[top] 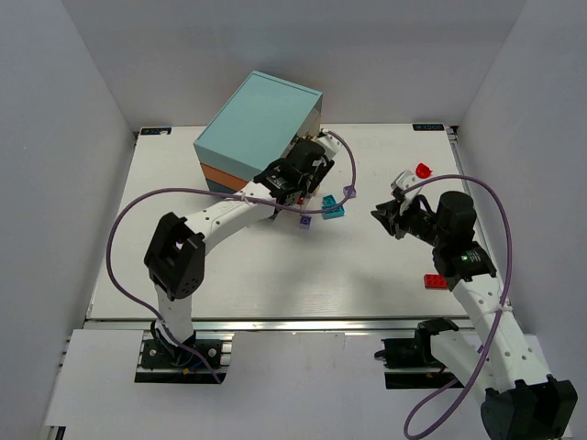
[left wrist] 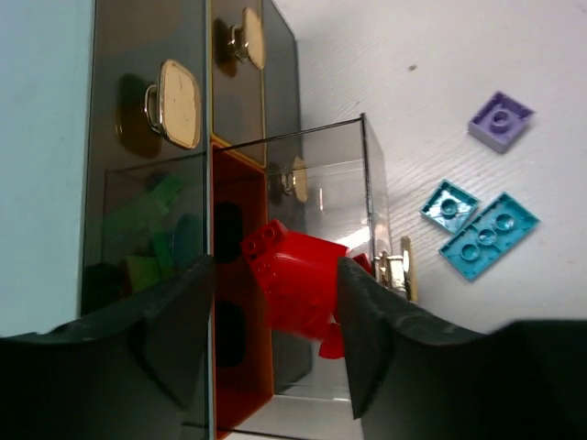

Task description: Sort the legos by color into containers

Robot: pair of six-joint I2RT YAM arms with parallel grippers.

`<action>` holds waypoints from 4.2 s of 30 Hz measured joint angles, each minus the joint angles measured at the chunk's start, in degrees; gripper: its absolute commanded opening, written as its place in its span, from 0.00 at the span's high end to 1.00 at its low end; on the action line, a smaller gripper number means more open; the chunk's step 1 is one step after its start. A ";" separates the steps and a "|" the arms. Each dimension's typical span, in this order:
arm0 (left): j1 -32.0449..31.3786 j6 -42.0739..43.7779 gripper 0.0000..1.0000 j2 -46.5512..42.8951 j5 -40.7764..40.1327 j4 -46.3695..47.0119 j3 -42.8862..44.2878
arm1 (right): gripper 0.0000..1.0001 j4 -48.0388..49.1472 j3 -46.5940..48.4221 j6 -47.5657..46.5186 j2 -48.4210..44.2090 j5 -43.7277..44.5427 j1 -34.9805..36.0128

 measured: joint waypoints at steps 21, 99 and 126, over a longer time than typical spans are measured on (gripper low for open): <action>-0.22 -12.48 0.36 -41.79 19.12 5.16 -30.75 | 0.35 -16.72 9.57 -13.99 10.05 13.46 -3.80; 0.74 -5.27 0.23 -51.63 4.68 6.93 -38.64 | 1.00 -14.84 46.40 -8.07 46.86 5.99 17.46; 1.14 -3.87 0.23 -51.89 4.72 8.20 -39.67 | 0.85 -0.96 46.27 5.62 52.46 12.72 15.02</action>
